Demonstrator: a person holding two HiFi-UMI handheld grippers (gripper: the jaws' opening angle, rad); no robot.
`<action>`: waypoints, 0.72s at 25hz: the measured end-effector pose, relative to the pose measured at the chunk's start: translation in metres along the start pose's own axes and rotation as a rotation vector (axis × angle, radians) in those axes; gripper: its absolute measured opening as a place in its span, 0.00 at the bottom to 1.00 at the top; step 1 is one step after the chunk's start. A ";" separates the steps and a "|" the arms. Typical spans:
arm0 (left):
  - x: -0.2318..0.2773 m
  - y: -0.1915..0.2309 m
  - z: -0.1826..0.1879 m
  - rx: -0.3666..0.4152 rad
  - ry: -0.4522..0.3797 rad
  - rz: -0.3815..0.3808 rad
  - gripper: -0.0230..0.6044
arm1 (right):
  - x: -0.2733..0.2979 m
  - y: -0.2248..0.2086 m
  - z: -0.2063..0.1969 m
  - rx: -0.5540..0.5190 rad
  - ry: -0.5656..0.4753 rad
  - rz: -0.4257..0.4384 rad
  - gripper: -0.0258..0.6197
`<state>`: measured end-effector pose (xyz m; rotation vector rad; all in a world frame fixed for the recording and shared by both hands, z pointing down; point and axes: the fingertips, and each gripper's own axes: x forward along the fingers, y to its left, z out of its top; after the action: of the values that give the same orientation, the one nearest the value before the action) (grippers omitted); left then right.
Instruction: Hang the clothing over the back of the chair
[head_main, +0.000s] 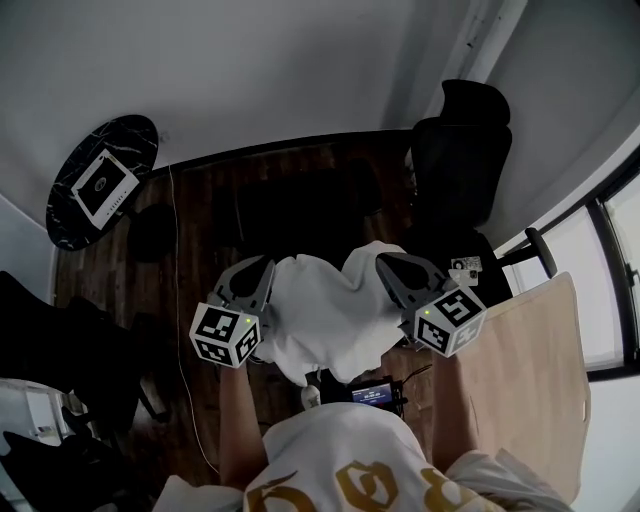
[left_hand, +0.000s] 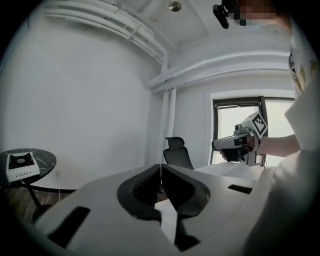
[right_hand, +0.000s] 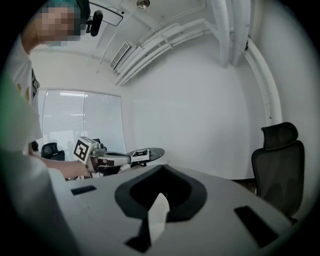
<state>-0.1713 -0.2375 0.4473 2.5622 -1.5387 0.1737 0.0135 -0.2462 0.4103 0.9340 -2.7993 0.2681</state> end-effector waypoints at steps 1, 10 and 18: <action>-0.003 -0.005 0.001 0.002 -0.003 0.005 0.08 | -0.004 0.005 -0.001 0.001 -0.015 -0.009 0.06; -0.045 -0.039 0.009 -0.021 -0.099 -0.066 0.07 | -0.029 0.028 0.001 -0.016 -0.094 -0.173 0.06; -0.062 -0.045 0.010 0.011 -0.088 -0.049 0.07 | -0.040 0.044 -0.006 -0.095 -0.045 -0.248 0.06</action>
<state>-0.1604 -0.1652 0.4233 2.6463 -1.5065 0.0644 0.0194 -0.1870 0.4021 1.2627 -2.6707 0.0797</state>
